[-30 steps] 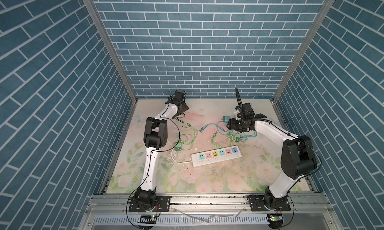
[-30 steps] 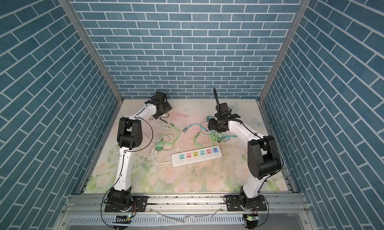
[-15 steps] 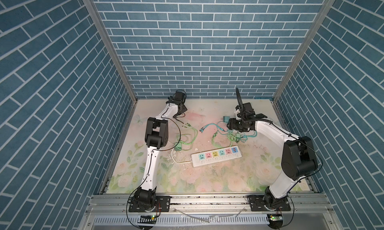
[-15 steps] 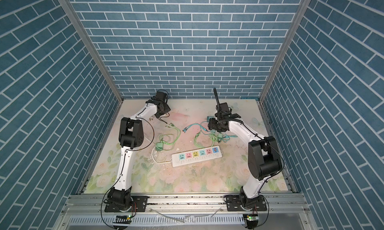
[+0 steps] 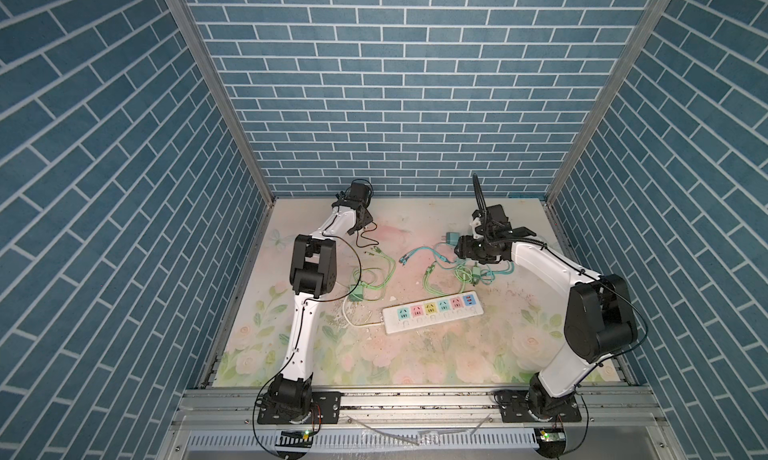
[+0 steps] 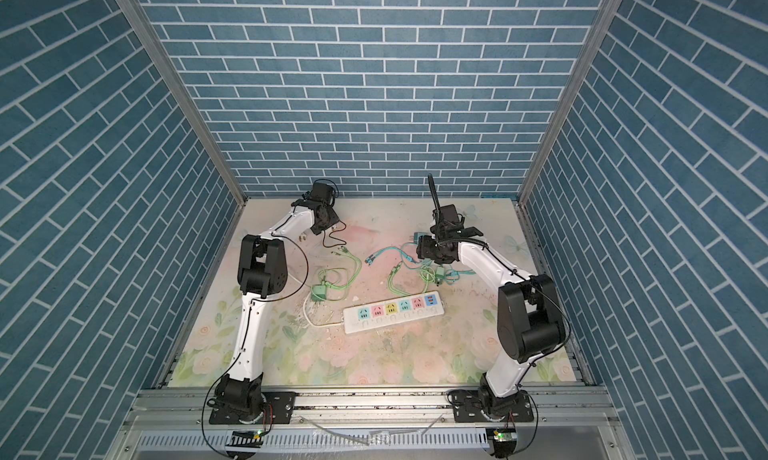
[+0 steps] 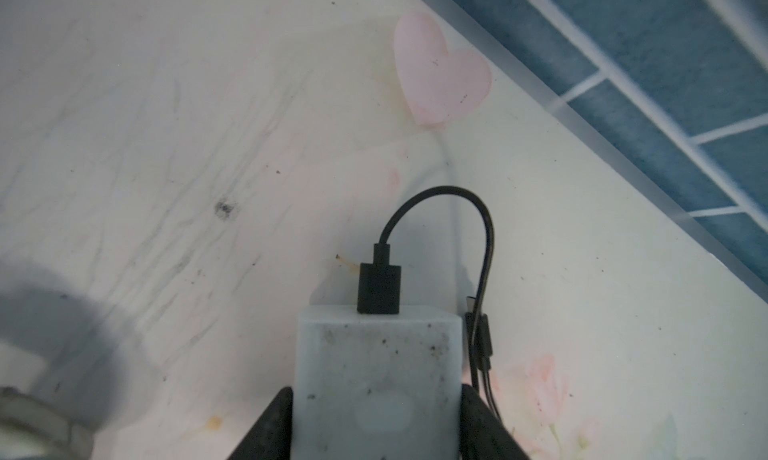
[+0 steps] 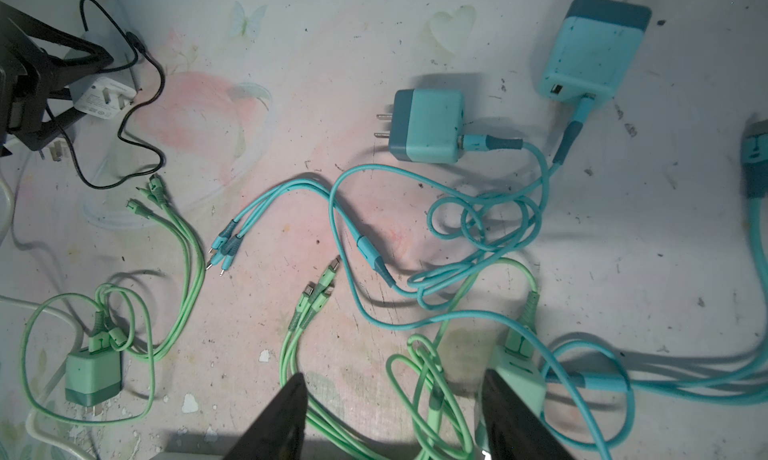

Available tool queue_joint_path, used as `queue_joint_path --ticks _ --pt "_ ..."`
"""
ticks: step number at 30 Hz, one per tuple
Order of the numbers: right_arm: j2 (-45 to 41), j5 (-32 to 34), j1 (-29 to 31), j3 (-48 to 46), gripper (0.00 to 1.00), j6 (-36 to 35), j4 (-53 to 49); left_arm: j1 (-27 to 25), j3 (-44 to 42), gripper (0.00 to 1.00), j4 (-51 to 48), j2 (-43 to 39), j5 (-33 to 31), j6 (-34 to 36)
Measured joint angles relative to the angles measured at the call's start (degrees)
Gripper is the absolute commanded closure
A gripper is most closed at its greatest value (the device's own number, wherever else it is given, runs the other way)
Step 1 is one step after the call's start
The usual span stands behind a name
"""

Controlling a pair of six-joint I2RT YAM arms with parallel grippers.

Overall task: Insert the plug
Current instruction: 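Lift the white charger with the left gripper and carry it toward the right gripper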

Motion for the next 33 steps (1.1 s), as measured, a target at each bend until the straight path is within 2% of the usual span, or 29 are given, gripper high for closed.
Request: queue_joint_path --ticks 7,10,16,22,33 --pt "-0.24 0.20 0.00 -0.02 0.34 0.00 0.00 0.07 0.26 0.57 1.84 0.42 2.05 3.54" --pt "-0.28 0.48 0.00 -0.02 0.34 0.02 -0.02 0.09 -2.84 0.58 6.38 -0.68 3.69 6.08" --pt "-0.50 0.52 0.00 0.00 0.33 0.00 -0.90 -0.09 -15.23 0.58 16.61 -6.97 8.04 11.52" --pt "-0.94 -0.42 0.00 0.42 0.33 0.00 -1.97 -0.57 -26.95 0.58 25.66 -16.09 7.58 16.22" --pt "-2.32 -2.78 0.00 5.33 0.33 -1.29 -4.04 -1.70 -29.59 0.57 34.45 -26.64 7.50 25.03"
